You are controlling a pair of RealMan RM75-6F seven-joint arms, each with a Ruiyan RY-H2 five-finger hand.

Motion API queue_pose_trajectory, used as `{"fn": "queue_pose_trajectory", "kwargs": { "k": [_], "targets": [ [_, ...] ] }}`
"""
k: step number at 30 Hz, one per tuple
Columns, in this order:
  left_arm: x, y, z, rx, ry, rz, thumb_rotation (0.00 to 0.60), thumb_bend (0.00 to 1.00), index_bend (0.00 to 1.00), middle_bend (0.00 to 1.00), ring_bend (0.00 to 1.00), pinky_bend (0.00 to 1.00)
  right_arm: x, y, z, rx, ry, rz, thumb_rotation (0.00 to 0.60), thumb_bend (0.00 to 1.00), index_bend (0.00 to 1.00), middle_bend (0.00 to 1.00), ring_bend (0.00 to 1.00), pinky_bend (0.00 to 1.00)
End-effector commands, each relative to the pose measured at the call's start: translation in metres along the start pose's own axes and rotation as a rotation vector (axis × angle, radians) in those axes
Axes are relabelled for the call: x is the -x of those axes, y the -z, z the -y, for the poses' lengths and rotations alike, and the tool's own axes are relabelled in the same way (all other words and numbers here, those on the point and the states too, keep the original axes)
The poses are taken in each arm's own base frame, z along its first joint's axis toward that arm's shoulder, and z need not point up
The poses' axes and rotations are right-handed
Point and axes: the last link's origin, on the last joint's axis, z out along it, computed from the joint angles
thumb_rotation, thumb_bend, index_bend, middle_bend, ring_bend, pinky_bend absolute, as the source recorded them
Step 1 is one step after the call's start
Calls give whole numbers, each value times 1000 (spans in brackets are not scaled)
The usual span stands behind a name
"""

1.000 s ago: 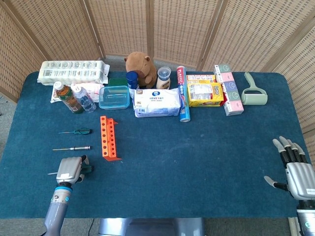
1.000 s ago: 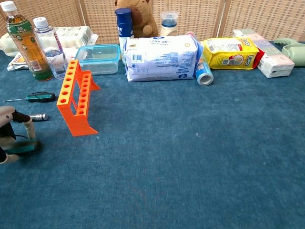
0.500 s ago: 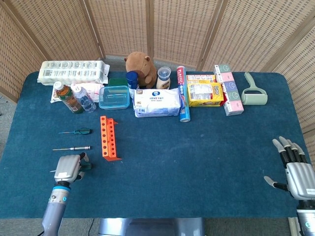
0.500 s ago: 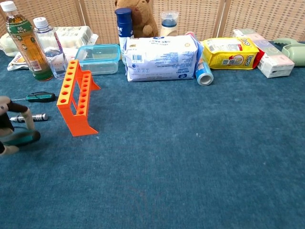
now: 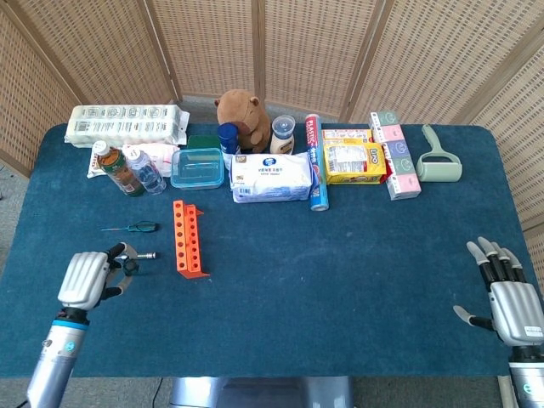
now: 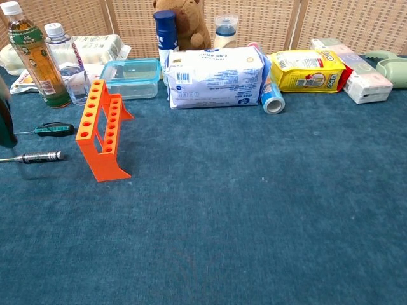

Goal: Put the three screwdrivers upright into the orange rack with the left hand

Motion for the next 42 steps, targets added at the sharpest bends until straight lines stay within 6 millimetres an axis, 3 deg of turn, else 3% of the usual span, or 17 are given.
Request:
{"fn": "queue_pose_trajectory", "kwargs": {
  "k": [1, 6, 15, 32, 42],
  "targets": [
    [-40, 13, 3, 196, 178, 63, 600, 409, 626, 1000, 1000, 1000, 1, 0, 1, 0, 1, 3, 600, 2, 0, 29, 0, 19],
    [-71, 26, 14, 271, 216, 15, 600, 415, 626, 1000, 1000, 1000, 2, -1, 2, 0, -1, 7, 600, 1, 0, 29, 0, 19],
    [-90, 28, 11, 331, 254, -41, 600, 415, 647, 1000, 1000, 1000, 3, -2, 2, 3, 3, 11, 600, 2, 0, 29, 0, 19],
    [-74, 4, -15, 393, 269, -33, 600, 415, 648, 1000, 1000, 1000, 3, -3, 0, 14, 1, 14, 600, 1, 0, 29, 0, 19],
    [-66, -4, -19, 378, 257, -19, 600, 415, 648, 1000, 1000, 1000, 2, -4, -2, 21, -11, 16, 600, 1, 0, 29, 0, 19]
  ]
}}
